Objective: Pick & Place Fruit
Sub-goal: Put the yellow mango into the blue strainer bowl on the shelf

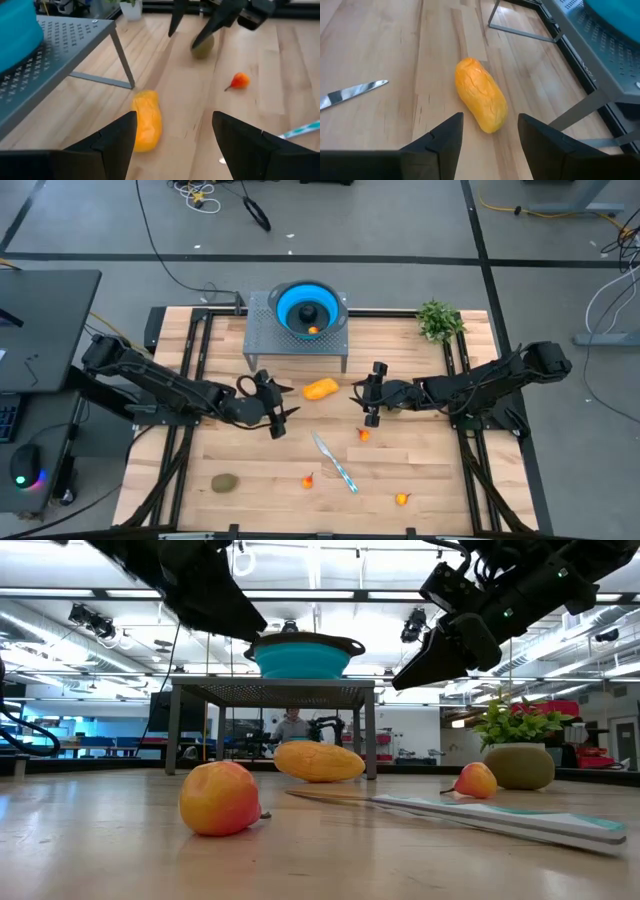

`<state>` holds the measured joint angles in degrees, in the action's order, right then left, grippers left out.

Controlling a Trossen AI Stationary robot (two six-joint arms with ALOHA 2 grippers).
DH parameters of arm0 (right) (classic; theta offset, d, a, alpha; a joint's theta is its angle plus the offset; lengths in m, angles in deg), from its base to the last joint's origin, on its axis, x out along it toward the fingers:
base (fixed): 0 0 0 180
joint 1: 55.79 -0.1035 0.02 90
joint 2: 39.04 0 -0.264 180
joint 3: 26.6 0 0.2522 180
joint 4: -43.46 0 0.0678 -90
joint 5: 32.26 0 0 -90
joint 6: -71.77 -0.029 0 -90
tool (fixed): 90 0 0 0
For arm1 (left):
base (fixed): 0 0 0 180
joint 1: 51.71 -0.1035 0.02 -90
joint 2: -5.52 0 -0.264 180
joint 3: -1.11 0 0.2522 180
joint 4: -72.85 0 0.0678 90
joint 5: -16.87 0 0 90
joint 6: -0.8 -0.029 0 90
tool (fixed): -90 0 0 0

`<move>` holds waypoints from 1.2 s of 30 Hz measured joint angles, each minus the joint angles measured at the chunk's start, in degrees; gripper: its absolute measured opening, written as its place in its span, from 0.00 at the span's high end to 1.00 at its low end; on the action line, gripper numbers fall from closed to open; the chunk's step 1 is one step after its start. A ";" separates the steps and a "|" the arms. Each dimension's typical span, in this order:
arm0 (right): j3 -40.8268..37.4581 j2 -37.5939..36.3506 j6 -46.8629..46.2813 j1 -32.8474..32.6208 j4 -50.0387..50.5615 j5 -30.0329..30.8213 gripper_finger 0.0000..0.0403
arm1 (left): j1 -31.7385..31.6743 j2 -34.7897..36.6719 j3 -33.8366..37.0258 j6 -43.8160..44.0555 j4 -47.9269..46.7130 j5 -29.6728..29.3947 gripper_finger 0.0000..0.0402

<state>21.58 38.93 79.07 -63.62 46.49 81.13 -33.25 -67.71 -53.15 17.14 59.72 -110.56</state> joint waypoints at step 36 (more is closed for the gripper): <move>0.02 17.33 5.67 1.76 -29.19 -2.65 0.44 | -0.66 0.24 33.85 -11.25 65.83 -3.11 0.34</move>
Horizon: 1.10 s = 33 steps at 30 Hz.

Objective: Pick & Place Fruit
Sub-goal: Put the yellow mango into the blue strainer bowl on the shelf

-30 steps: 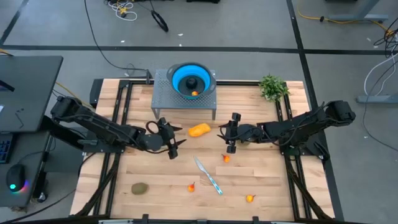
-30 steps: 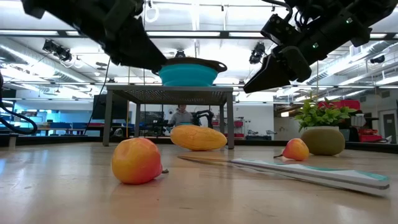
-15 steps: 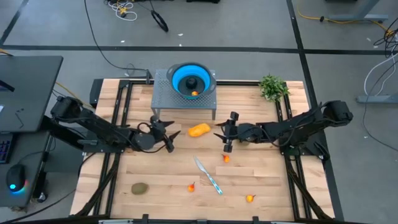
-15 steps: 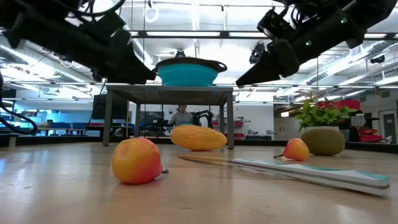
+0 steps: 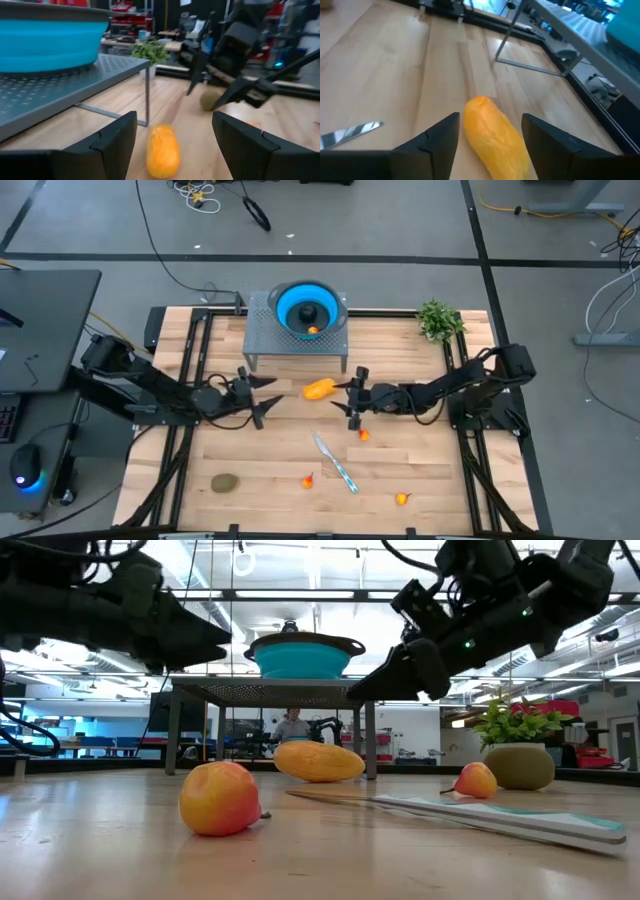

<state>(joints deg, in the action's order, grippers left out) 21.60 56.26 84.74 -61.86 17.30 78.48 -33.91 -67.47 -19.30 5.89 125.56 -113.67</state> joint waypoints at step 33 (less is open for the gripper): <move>6.34 11.54 -3.15 8.85 -0.23 -12.79 0.19 | 0.00 -0.11 2.80 3.69 1.76 0.73 0.34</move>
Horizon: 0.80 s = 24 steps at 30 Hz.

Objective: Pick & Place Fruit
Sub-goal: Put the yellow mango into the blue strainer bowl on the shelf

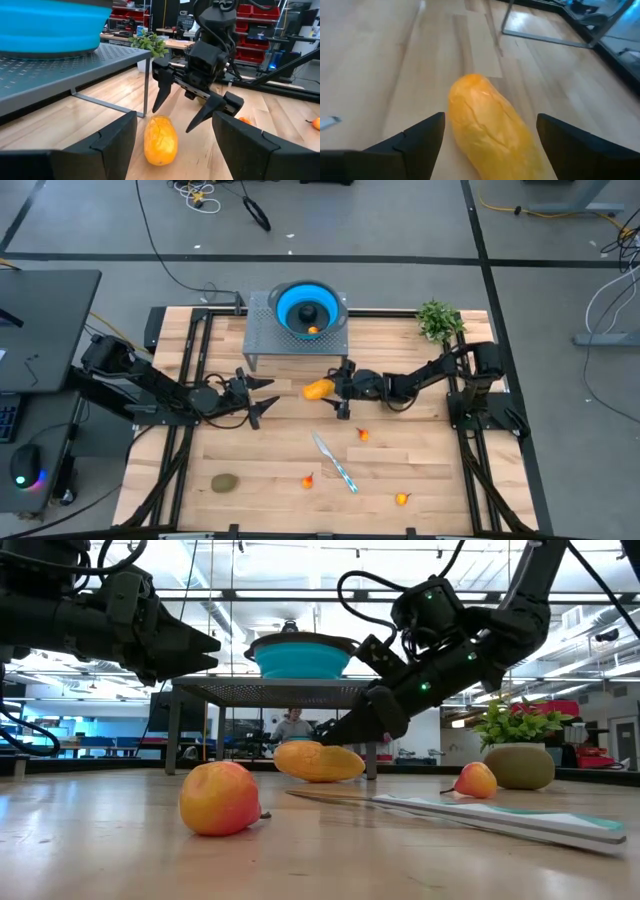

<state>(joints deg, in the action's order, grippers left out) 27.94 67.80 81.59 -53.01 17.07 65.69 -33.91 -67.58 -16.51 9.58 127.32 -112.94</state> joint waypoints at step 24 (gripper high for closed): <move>-0.01 3.87 -1.72 0.53 -2.35 -2.08 0.21 | 0.00 -0.02 0.00 1.75 -1.88 -1.58 0.34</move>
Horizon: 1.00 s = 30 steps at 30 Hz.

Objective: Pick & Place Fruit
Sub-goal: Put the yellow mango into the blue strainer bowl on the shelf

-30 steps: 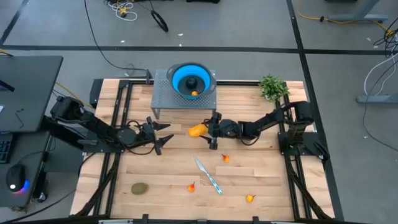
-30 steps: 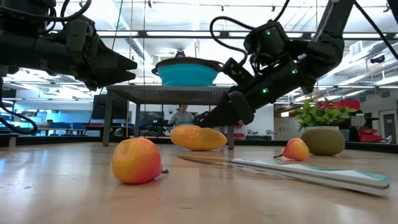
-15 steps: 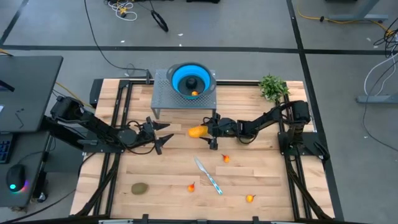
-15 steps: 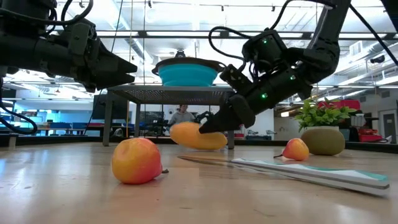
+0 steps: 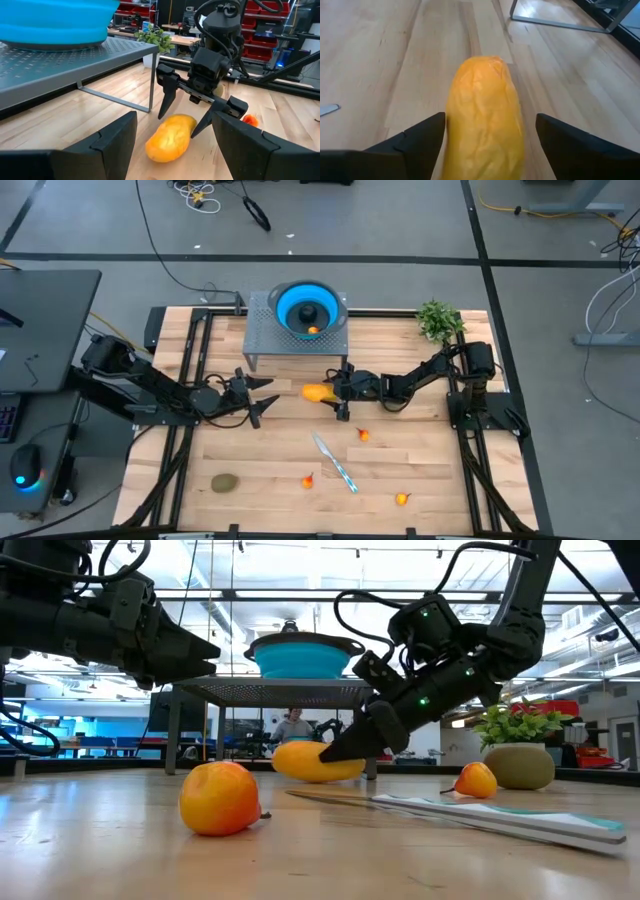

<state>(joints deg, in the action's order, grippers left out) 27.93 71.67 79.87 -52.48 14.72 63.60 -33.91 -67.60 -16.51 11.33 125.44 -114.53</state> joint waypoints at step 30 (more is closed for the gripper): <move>-0.02 -0.02 -1.23 -0.07 4.00 -1.73 0.44 | 0.00 0.00 0.00 0.56 -0.93 -0.12 0.34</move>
<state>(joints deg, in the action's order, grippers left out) 27.92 71.65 78.64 -52.55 18.72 61.87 -33.91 -67.60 -16.51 11.88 124.50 -114.64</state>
